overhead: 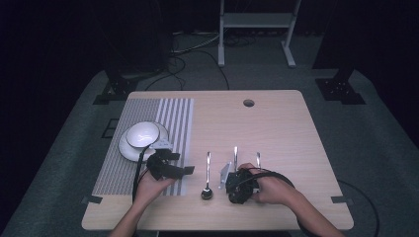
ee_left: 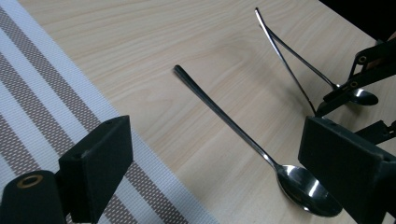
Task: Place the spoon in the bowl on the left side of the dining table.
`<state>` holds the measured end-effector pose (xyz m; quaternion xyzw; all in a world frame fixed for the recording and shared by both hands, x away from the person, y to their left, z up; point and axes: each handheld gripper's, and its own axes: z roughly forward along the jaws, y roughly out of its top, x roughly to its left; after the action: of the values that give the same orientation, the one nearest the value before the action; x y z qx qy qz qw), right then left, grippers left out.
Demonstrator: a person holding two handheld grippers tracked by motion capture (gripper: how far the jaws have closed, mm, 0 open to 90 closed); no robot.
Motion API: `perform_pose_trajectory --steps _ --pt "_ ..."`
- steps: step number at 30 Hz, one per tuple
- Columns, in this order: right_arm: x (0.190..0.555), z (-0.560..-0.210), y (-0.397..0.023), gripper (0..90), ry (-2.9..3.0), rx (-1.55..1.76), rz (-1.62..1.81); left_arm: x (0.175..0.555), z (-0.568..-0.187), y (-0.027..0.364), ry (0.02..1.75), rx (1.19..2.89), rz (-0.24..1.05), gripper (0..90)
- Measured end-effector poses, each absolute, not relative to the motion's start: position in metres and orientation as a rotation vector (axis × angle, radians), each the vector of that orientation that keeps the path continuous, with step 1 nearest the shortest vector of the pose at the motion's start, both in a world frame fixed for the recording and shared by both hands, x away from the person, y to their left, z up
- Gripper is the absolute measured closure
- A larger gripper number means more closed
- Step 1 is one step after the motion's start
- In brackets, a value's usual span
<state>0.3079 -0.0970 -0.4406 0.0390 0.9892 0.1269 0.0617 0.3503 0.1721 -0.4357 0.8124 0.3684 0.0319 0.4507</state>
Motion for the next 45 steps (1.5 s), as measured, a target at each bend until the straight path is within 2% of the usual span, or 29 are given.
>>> perform_pose_trajectory --steps 11,28,33,37,45 --pt "0.309 -0.441 -0.099 53.3 2.991 0.129 0.388 0.355 -0.44 0.155 0.887 2.02 -0.016 9.2" --pt "0.309 -0.441 -0.098 53.3 2.987 0.139 0.387 0.356 -0.443 0.127 0.845 2.051 -0.071 9.6" --pt "0.309 -0.441 -0.098 53.4 2.986 0.148 0.386 0.36 -0.446 0.116 0.842 2.047 -0.11 12.4" --pt "0.309 -0.441 -0.098 53.4 2.987 0.153 0.39 0.367 -0.449 0.097 0.83 2.043 -0.186 20.5" --pt "0.308 -0.441 -0.099 53.4 2.982 0.159 0.395 0.382 -0.452 0.066 0.836 2.057 -0.236 24.5"
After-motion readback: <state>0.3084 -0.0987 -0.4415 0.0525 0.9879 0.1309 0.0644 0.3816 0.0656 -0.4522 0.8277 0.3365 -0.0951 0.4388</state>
